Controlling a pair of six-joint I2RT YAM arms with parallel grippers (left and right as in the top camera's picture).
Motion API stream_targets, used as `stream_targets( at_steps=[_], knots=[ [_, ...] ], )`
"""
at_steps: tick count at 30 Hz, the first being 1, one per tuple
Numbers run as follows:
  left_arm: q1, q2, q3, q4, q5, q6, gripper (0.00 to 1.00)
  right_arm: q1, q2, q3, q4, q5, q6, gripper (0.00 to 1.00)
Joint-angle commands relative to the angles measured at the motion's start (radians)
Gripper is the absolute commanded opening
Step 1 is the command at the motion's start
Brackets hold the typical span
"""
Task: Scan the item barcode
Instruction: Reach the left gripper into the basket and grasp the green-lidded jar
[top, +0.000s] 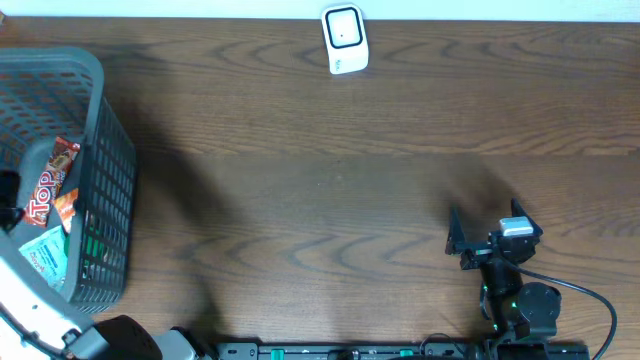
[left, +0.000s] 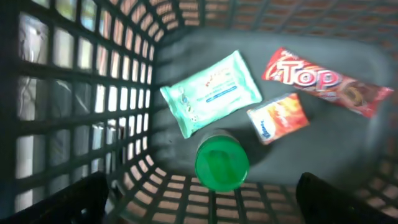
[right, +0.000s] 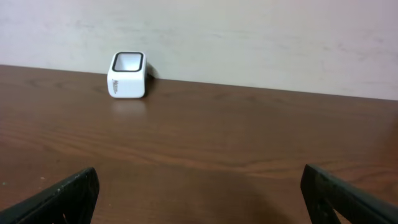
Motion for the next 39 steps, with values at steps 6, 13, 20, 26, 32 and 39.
stream_targets(
  at_steps=[6,13,20,26,32,39],
  knots=[
    [0.006,0.006,-0.292,0.21,0.075,0.008,0.96,-0.006,-0.003,-0.001,-0.004,0.005,0.014,0.99],
    [0.005,0.006,-0.405,0.291,0.119,0.029,0.97,-0.006,-0.003,-0.001,-0.004,0.005,0.014,0.99],
    [0.005,0.006,-0.494,0.395,0.172,0.081,0.97,-0.006,-0.003,-0.001,-0.004,0.005,0.013,0.99],
    [0.005,0.006,-0.535,0.439,0.183,0.081,0.97,-0.006,-0.003,-0.001,-0.004,0.005,0.014,0.99],
    [0.005,0.007,-0.59,0.487,0.224,0.081,0.97,-0.006,-0.003,-0.001,-0.004,0.005,0.014,0.99],
    [0.005,0.018,-0.677,0.544,0.243,0.081,0.97,-0.006,-0.003,-0.001,-0.004,0.005,0.014,0.99]
  ],
)
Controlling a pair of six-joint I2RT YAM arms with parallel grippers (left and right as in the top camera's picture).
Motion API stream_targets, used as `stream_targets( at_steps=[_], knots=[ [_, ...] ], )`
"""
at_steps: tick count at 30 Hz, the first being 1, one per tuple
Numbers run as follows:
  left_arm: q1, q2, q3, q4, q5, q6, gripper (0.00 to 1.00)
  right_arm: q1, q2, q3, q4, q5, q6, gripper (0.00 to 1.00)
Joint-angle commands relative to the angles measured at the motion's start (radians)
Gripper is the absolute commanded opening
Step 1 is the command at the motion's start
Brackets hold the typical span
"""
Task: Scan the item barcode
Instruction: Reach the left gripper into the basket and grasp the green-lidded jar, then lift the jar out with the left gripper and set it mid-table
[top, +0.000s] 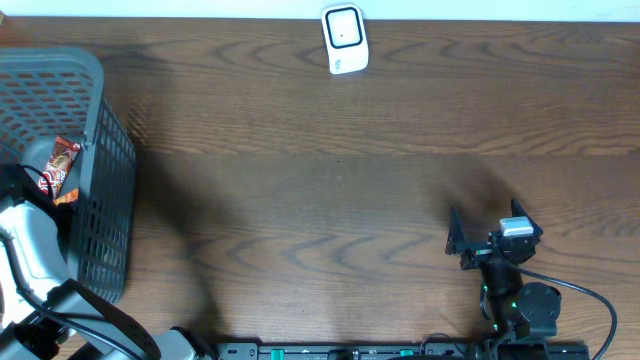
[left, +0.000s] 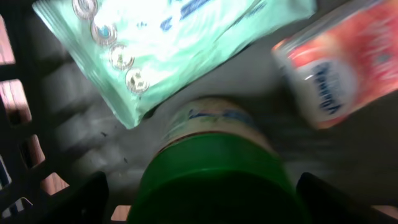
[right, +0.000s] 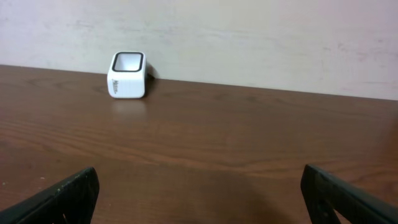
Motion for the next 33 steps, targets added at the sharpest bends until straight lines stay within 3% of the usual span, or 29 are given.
stream_targets(
  at_steps=[1,15,21,28,33],
  knots=[
    [0.005,0.012,-0.031,0.008,0.015,0.014,0.97,-0.006,-0.003,-0.001,-0.004,0.005,0.014,0.99],
    [0.005,0.129,-0.035,0.048,0.016,0.037,0.96,-0.006,-0.003,-0.001,-0.004,0.005,0.013,0.99],
    [0.005,0.13,-0.026,0.042,0.015,0.097,0.64,-0.006,-0.003,-0.001,-0.004,0.005,0.014,0.99],
    [0.005,0.031,0.097,-0.065,0.015,0.124,0.61,-0.006,-0.003,-0.001,-0.004,0.005,0.014,0.99],
    [0.005,-0.088,0.28,-0.158,0.016,0.166,0.62,-0.006,-0.003,-0.001,-0.004,0.005,0.013,0.99]
  ],
)
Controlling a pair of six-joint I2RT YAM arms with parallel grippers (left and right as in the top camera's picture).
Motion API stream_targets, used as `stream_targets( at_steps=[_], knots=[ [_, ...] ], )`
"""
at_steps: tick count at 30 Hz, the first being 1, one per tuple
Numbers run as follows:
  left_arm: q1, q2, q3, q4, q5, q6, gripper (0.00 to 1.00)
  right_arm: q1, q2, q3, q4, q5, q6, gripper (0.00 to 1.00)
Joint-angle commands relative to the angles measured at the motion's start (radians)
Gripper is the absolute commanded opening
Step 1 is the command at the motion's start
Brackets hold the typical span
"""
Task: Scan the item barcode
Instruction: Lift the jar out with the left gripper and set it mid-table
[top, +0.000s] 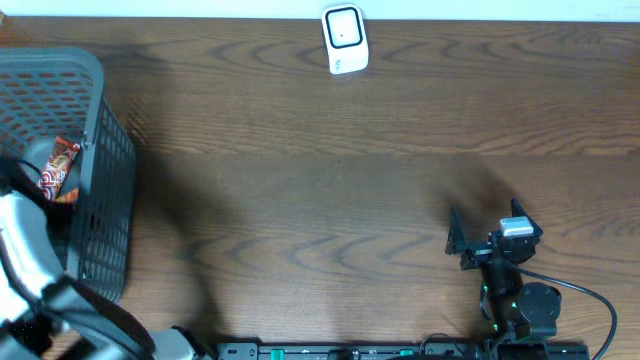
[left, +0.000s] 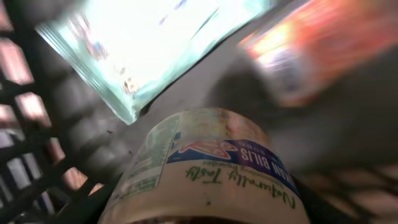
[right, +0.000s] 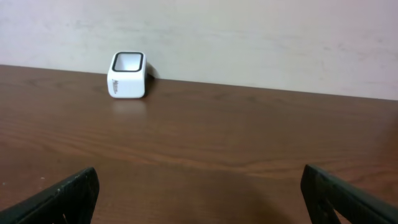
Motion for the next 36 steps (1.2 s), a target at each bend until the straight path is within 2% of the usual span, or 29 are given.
stream_targets(
  at_steps=[1,3,5,8,11,14,19,24,28,31,33,36],
  knots=[
    [0.003,-0.134,0.186,-0.059,-0.008,0.064,0.63,-0.006,-0.003,-0.001,-0.004,0.005,0.013,0.99],
    [0.003,-0.184,0.26,-0.089,0.021,0.093,0.65,-0.006,-0.003,-0.001,-0.004,0.005,0.014,0.99],
    [0.003,-0.234,0.308,-0.094,0.114,0.131,0.67,-0.006,-0.003,-0.001,-0.004,0.005,0.014,0.99],
    [0.003,-0.31,0.348,-0.085,0.341,0.144,0.69,-0.006,-0.003,-0.001,-0.004,0.005,0.014,0.99],
    [-0.008,-0.377,0.348,-0.063,0.657,0.143,0.69,-0.006,-0.003,-0.001,-0.004,0.005,0.014,0.99],
    [-0.092,-0.404,0.347,-0.061,0.835,0.143,0.69,-0.006,-0.003,-0.001,-0.004,0.005,0.014,0.99],
    [-0.357,-0.388,0.326,-0.062,0.731,0.145,0.69,-0.006,-0.003,-0.001,-0.004,0.005,0.014,0.99],
    [-0.704,-0.315,0.275,-0.063,0.435,0.122,0.68,-0.006,-0.003,-0.001,-0.004,0.005,0.014,0.99],
    [-0.921,-0.224,0.266,-0.052,0.246,0.021,0.69,-0.006,-0.003,-0.001,-0.004,0.005,0.014,0.99],
    [-1.081,-0.126,0.266,-0.016,0.123,0.013,0.68,-0.006,-0.003,-0.001,-0.004,0.005,0.014,0.99],
    [-1.151,-0.068,0.266,0.013,0.098,0.09,0.69,-0.006,-0.003,-0.001,-0.004,0.005,0.014,0.99],
    [-1.244,0.036,0.266,0.039,0.098,0.282,0.69,-0.006,-0.003,-0.001,-0.004,0.005,0.014,0.99]
  ],
)
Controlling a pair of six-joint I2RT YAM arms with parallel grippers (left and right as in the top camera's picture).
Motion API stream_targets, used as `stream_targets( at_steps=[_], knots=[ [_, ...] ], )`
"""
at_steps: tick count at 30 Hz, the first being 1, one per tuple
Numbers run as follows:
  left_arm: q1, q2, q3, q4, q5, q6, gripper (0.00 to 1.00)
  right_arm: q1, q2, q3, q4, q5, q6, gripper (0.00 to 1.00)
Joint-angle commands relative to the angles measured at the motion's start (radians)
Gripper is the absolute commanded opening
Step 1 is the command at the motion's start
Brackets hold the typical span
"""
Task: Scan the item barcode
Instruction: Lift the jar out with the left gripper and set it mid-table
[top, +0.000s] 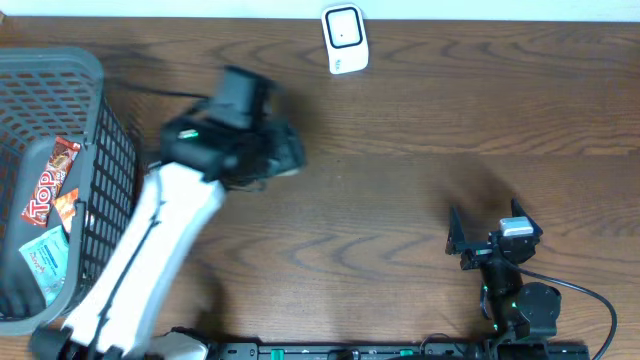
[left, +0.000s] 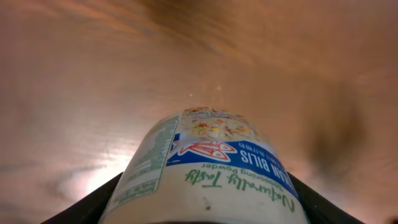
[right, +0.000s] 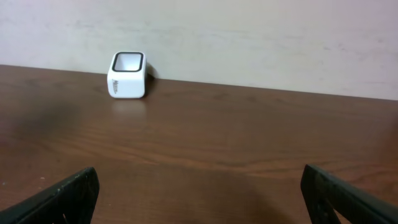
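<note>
A seasoning-powder jar (left: 208, 168) with a cream, blue and green label fills the lower half of the left wrist view. My left gripper (left: 205, 208) is shut on it, a dark finger (left: 84, 208) on either side. From overhead, the left gripper (top: 272, 152) hangs over the table left of centre, and the jar is mostly hidden under it. The white barcode scanner (top: 345, 38) stands at the far edge, also visible from the right wrist as the scanner (right: 128, 74). My right gripper (top: 478, 240) rests open and empty at the near right.
A dark mesh basket (top: 70, 62) stands at the far left. It holds a red Top bar (top: 45, 190), a small orange packet (top: 66, 208) and a green wipes pack (top: 45, 255). A pale wall runs behind the scanner.
My left gripper, shut on the jar down in the basket, is now out of the basket and over the table left of centre, still holding the jar. The right arm is unchanged.
My left gripper first hung open above the green-lidded jar in the basket. Then it sat low and close over the lid. Then the jar was between its fingers inside the basket. Now the jar is held over the table. The right arm stayed still throughout.
</note>
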Motion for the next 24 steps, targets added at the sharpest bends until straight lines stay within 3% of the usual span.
stream_targets(
  at_steps=[1,12,19,21,23,24],
  knots=[
    [-0.1,0.106,0.006,0.011,-0.084,0.225,0.69,-0.006,-0.003,-0.001,-0.004,0.005,0.014,0.99],
    [-0.237,0.425,0.006,0.05,-0.083,0.679,0.69,-0.006,-0.003,-0.001,-0.004,0.005,0.014,0.99],
    [-0.244,0.536,0.006,0.145,-0.037,0.723,0.7,-0.006,-0.003,-0.001,-0.004,0.005,0.013,0.99],
    [-0.244,0.55,0.006,0.154,-0.011,0.723,0.75,-0.006,-0.003,-0.001,-0.004,0.005,0.014,0.99],
    [-0.244,0.559,0.006,0.157,-0.008,0.722,0.93,-0.006,-0.003,-0.001,-0.004,0.005,0.014,0.99],
    [-0.244,0.559,0.006,0.156,-0.008,0.722,0.94,-0.006,-0.003,-0.001,-0.004,0.005,0.014,0.99]
  ],
)
